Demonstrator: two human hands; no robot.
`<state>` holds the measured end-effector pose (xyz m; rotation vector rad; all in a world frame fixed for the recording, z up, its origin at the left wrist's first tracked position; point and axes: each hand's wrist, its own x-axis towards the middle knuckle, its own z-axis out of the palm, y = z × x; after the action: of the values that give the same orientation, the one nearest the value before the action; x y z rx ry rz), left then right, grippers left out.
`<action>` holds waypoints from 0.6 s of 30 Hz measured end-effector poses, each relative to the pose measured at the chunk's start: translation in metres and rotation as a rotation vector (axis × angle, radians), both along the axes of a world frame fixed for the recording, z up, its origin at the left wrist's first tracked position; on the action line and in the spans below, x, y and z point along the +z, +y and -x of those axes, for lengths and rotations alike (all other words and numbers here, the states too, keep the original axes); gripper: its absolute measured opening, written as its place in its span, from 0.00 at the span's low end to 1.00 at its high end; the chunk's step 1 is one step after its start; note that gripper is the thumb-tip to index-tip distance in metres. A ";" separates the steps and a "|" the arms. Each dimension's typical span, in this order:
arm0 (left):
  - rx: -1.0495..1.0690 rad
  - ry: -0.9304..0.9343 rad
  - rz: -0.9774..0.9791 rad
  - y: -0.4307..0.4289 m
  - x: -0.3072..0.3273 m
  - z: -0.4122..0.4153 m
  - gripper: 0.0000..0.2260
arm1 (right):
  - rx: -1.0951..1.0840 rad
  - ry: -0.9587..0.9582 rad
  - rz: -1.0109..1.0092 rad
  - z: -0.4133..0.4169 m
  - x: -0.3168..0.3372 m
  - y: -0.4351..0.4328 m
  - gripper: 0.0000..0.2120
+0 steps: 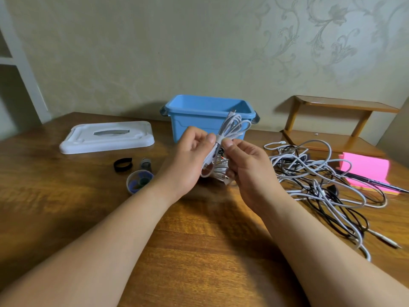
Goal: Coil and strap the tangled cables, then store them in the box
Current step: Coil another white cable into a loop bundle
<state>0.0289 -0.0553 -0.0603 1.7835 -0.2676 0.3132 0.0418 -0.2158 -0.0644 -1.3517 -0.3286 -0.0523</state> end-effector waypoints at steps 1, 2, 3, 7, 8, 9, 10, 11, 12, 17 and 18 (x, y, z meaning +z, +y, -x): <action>0.001 -0.031 -0.065 0.000 -0.001 0.001 0.09 | -0.019 0.005 -0.006 0.000 0.000 0.000 0.11; -0.022 -0.047 -0.097 -0.001 -0.003 0.001 0.07 | -0.031 0.013 -0.007 0.000 0.000 0.000 0.13; -0.045 -0.049 -0.110 -0.002 -0.004 0.001 0.06 | -0.041 0.022 -0.001 0.000 -0.001 0.001 0.15; -0.029 -0.050 -0.124 -0.005 -0.004 0.002 0.14 | -0.060 0.034 0.014 0.000 -0.003 0.002 0.17; -0.013 -0.051 -0.115 -0.004 -0.004 0.001 0.14 | -0.057 0.032 0.008 0.000 -0.003 0.003 0.17; -0.001 -0.051 -0.083 -0.004 -0.005 -0.001 0.14 | -0.052 0.028 0.004 0.001 -0.002 0.004 0.16; 0.005 -0.045 -0.031 -0.003 -0.005 -0.002 0.13 | -0.042 0.021 -0.004 0.001 -0.001 0.005 0.13; 0.003 -0.028 0.043 -0.003 -0.006 -0.004 0.13 | -0.033 0.014 -0.011 0.001 -0.001 0.005 0.11; -0.010 -0.004 0.131 -0.004 -0.006 -0.005 0.13 | -0.023 0.011 -0.017 0.002 0.000 0.006 0.09; -0.117 0.077 0.396 -0.010 -0.001 -0.001 0.11 | 0.028 0.067 -0.092 0.007 0.004 0.010 0.07; -0.133 0.082 0.413 -0.010 0.000 -0.001 0.11 | 0.059 0.088 -0.127 0.008 0.006 0.010 0.08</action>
<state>0.0296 -0.0650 -0.0605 1.3606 -0.2413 0.1835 0.0335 -0.2055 -0.0583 -1.2136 -0.2862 0.0353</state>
